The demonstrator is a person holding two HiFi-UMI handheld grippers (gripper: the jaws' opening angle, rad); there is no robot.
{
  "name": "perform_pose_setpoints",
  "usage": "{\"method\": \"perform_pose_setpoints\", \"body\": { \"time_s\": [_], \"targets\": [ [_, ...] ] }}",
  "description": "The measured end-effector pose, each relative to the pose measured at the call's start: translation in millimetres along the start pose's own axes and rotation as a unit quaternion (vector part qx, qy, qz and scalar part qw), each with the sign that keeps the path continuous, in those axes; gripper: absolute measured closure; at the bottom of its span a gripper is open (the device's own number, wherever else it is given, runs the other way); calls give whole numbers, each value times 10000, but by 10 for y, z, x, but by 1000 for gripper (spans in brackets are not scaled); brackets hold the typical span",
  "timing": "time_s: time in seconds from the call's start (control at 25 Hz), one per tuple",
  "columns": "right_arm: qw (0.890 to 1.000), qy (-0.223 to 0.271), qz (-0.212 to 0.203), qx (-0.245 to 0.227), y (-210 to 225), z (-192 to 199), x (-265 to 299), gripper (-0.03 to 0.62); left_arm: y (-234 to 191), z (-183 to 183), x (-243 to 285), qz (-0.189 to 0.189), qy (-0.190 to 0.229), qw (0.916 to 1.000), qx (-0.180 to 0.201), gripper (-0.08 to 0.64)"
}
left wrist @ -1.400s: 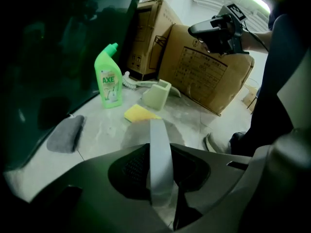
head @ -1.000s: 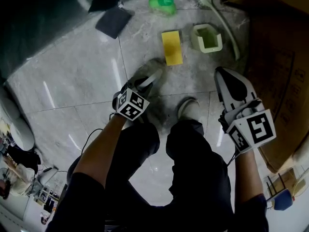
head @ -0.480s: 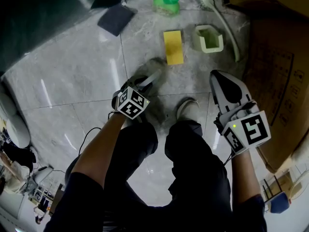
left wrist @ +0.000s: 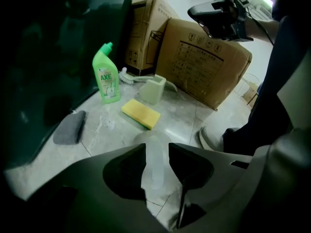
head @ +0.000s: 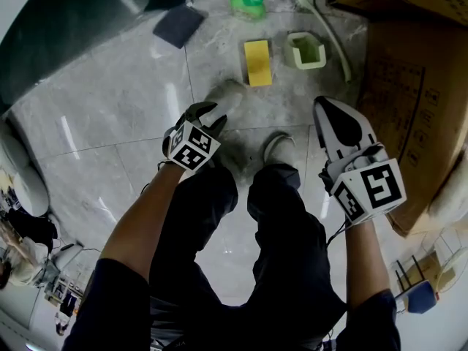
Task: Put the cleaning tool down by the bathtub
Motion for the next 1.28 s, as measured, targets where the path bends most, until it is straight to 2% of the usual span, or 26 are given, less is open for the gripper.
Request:
{"method": "perform_pose_setpoints", "body": {
  "time_s": [0.36, 0.64, 0.92, 1.28],
  "targets": [
    [9999, 117, 88, -40, -168, -833, -590, 588, 99, -890, -1211, -253, 736, 9968, -170, 390],
    [9994, 269, 108, -170, -314, -1520, -1026, 588, 263, -1678, -2177, -416, 1446, 9886, -107, 387],
    [9984, 386, 244, -320, -415, -2160, -1524, 588, 469, -2252, -3101, -537, 1982, 9786, -130, 388],
    [9935, 871, 552, -476, -535, -3257, -2309, 588, 790, -3027, -4514, -770, 2806, 9567, -45, 388]
  ]
}}
Point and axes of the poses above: the fingertips, and each gripper's own axes: x forward along the fingers, y to its right, z out of its underside, the point moved 8 cm from there along -x, backward along the fingers, and after that the axes turned 9 degrees about -x, right-handed, at the moved point
